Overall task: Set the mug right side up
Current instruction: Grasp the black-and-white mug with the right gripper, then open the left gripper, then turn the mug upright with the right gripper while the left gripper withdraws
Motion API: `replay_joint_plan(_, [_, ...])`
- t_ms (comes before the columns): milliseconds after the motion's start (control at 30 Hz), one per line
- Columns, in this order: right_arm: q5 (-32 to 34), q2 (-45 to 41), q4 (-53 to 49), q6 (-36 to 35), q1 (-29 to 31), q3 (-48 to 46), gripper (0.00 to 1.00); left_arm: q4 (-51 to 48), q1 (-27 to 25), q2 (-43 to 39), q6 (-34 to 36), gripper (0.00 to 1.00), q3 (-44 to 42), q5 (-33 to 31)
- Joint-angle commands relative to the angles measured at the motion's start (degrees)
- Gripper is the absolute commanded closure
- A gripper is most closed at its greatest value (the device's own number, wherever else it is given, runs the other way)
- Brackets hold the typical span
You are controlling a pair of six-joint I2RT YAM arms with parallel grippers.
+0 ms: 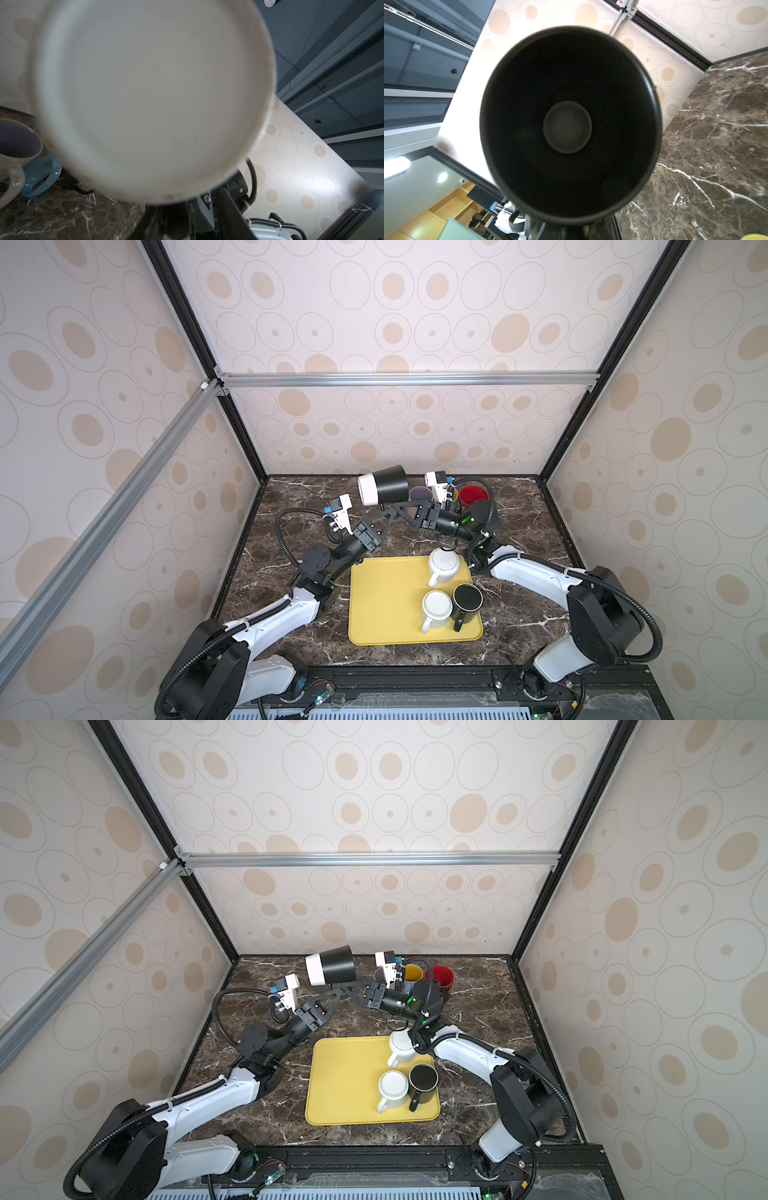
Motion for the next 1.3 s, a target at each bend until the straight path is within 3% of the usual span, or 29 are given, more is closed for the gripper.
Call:
replay_joint_plan(0, [2.37, -2.85, -0.28, -1.94, -0.13, 2.87, 1.0, -24.42, 0.01, -4.75, 10.71, 0.0, 4.63, -2.92])
replay_joint_plan(133, [4.0, -6.15, -6.83, -6.23, -0.52, 2.28, 1.0, -46.57, 0.02, -12.81, 24.08, 0.0, 6.82, -16.96])
replay_joint_plan(300, [7.99, -9.93, -17.65, -13.52, -0.49, 1.57, 1.0, -54.5, 0.33, -20.8, 27.93, 0.0, 6.01, -26.19])
replay_joint_plan(400, [9.72, -10.39, -22.41, -15.99, -0.45, 1.88, 1.0, -55.19, 0.43, -20.57, 28.27, 0.0, 6.58, -26.71])
replay_joint_plan(633, [4.75, -7.08, -32.51, -16.38, -0.39, 8.02, 1.0, -52.84, 0.44, -17.72, 31.24, 0.0, 6.18, -26.95])
replay_joint_plan(1000, [8.69, -3.57, -47.16, -24.48, 0.7, 15.63, 1.0, -50.21, 0.52, -17.03, 30.73, 0.0, 4.43, -23.51])
replay_joint_plan(1267, [18.22, -1.62, -61.91, -32.18, 1.73, 21.83, 1.0, -53.82, 0.5, -15.23, 30.68, 0.0, 3.63, -22.14])
